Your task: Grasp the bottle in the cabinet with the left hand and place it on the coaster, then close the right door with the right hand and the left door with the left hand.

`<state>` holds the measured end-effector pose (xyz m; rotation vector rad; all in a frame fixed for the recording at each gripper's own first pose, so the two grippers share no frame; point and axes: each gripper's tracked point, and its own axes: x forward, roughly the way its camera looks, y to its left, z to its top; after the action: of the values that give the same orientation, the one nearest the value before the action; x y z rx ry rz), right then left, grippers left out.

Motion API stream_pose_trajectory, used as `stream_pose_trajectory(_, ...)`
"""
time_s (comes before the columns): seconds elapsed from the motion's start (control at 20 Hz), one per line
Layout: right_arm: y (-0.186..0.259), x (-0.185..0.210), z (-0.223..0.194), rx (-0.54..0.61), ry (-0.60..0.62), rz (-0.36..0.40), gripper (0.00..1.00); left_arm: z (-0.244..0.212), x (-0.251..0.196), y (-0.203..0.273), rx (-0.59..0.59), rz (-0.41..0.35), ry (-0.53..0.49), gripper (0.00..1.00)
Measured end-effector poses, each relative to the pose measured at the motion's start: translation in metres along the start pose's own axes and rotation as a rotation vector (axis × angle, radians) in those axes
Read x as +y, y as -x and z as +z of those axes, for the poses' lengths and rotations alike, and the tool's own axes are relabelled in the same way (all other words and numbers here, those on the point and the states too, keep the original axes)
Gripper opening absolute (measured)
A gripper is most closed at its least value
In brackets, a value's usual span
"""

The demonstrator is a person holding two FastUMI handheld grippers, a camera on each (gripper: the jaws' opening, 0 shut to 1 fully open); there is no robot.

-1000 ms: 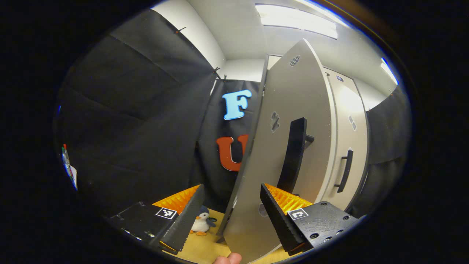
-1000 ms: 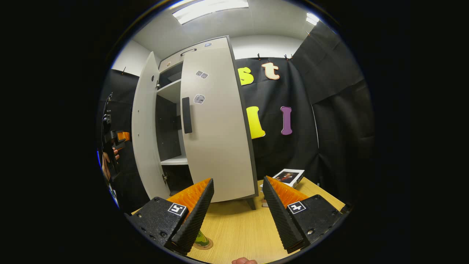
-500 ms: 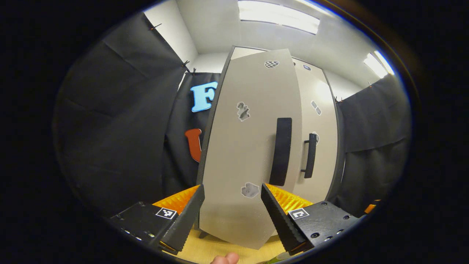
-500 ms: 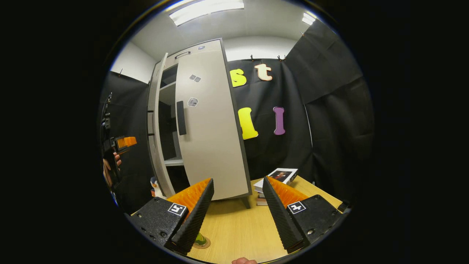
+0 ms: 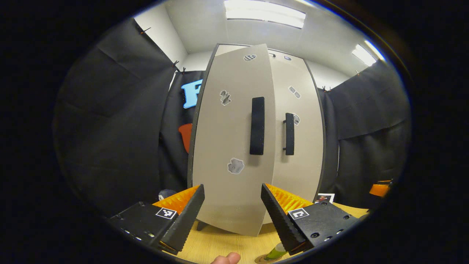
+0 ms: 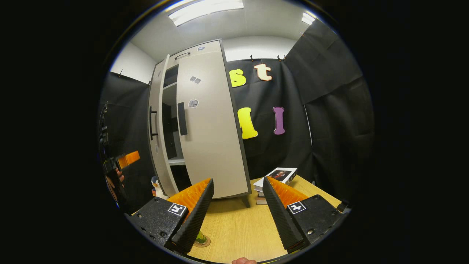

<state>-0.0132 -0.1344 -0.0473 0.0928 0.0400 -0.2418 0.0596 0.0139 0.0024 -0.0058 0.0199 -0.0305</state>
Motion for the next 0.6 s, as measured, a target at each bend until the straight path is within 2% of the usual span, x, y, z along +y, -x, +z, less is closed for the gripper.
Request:
stream_pose_trajectory(0.05,0.0,0.0,0.0,-0.001,-0.003,0.002,0.83,-0.004,-0.004,0.003,0.001,-0.009,-0.003,0.99)
stream_pose_trajectory(0.1,-0.001,0.003,-0.001,0.001,-0.008,0.007,0.82,-0.008,-0.007,0.006,0.001,-0.014,-0.008,0.95)
stream_pose_trajectory(0.25,-0.002,0.006,-0.002,0.007,-0.009,0.018,0.83,-0.026,-0.015,0.017,0.016,-0.009,-0.001,0.95)
stream_pose_trajectory(0.3,-0.004,0.007,-0.004,0.017,-0.004,0.019,0.83,-0.033,-0.019,0.02,0.022,-0.011,0.004,0.99)
stream_pose_trajectory(0.35,-0.006,0.009,-0.008,0.032,-0.001,0.025,0.82,-0.038,-0.02,0.022,0.026,-0.009,0.005,0.99)
stream_pose_trajectory(0.4,-0.009,0.013,-0.01,0.041,0.002,0.033,0.82,-0.041,-0.022,0.025,0.028,-0.002,0.0,0.95)
stream_pose_trajectory(0.45,-0.011,0.017,-0.01,0.043,0.003,0.043,0.83,-0.048,-0.021,0.028,0.037,0.006,-0.008,0.99)
stream_pose_trajectory(0.5,-0.013,0.02,-0.009,0.04,0.006,0.051,0.83,-0.053,-0.023,0.03,0.044,0.003,-0.015,0.95)
stream_pose_trajectory(0.55,-0.014,0.023,-0.01,0.038,0.01,0.055,0.82,-0.058,-0.027,0.031,0.053,-0.007,-0.019,0.95)
stream_pose_trajectory(0.6,-0.016,0.027,-0.011,0.042,0.016,0.06,0.83,-0.061,-0.03,0.033,0.064,-0.015,-0.021,0.99)
